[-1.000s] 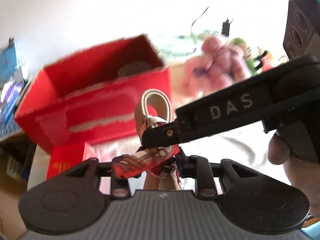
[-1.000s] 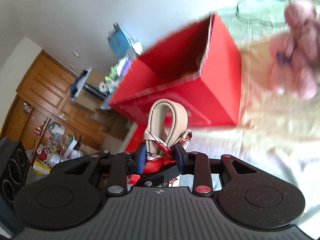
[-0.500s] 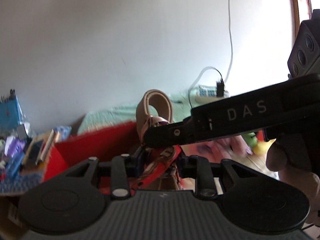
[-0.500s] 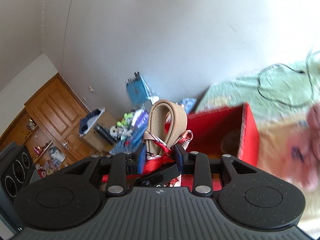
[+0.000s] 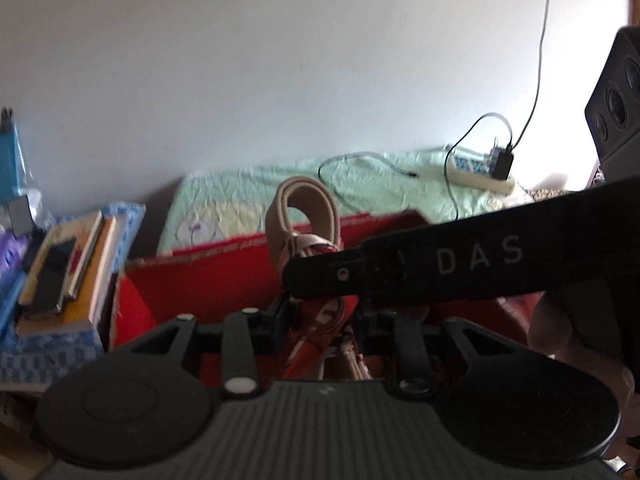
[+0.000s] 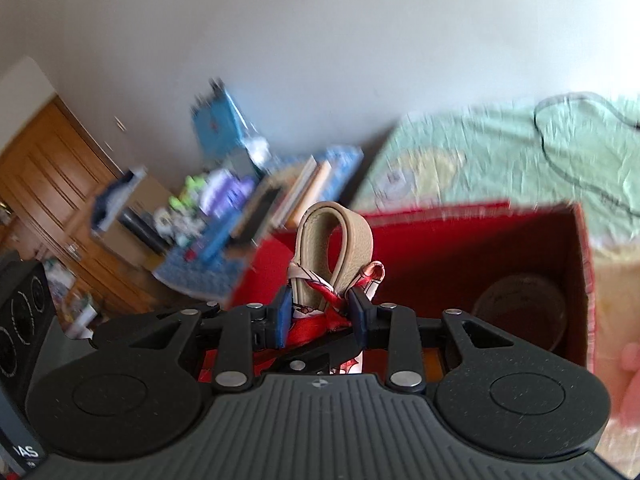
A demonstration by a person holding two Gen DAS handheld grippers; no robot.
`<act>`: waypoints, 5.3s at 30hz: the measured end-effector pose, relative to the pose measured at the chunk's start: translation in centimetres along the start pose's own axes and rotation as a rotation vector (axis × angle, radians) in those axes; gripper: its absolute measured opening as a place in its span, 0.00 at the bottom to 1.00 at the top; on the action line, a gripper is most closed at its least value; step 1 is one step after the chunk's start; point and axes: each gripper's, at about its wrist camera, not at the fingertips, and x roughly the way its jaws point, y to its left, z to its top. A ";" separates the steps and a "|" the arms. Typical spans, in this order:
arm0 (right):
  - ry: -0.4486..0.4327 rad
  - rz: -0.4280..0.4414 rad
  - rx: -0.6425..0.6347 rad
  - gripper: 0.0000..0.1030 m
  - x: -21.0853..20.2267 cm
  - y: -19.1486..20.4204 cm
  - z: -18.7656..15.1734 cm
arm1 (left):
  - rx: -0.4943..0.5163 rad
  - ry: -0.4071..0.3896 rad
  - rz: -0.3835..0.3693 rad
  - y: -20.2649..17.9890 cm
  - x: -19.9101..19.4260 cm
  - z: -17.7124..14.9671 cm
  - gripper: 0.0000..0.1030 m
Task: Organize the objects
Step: 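Lift the strap bundle with the right tool and carry it over the red box, then lower the strap bundle into the red box and open the right tool, then withdraw the right tool from the red box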
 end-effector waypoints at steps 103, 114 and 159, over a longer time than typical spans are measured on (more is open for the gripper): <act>0.005 -0.344 0.181 0.28 4.1 -1.9 -1.7 | 0.043 0.302 0.155 2.6 8.0 -1.8 0.83; -0.138 -0.407 0.066 0.29 1.1 -0.8 -2.4 | -0.005 0.290 0.304 2.8 7.4 -1.4 0.85; -0.088 -0.075 -0.132 0.49 -6.4 6.8 -9.7 | -0.240 0.261 0.589 1.6 -7.5 -6.9 0.91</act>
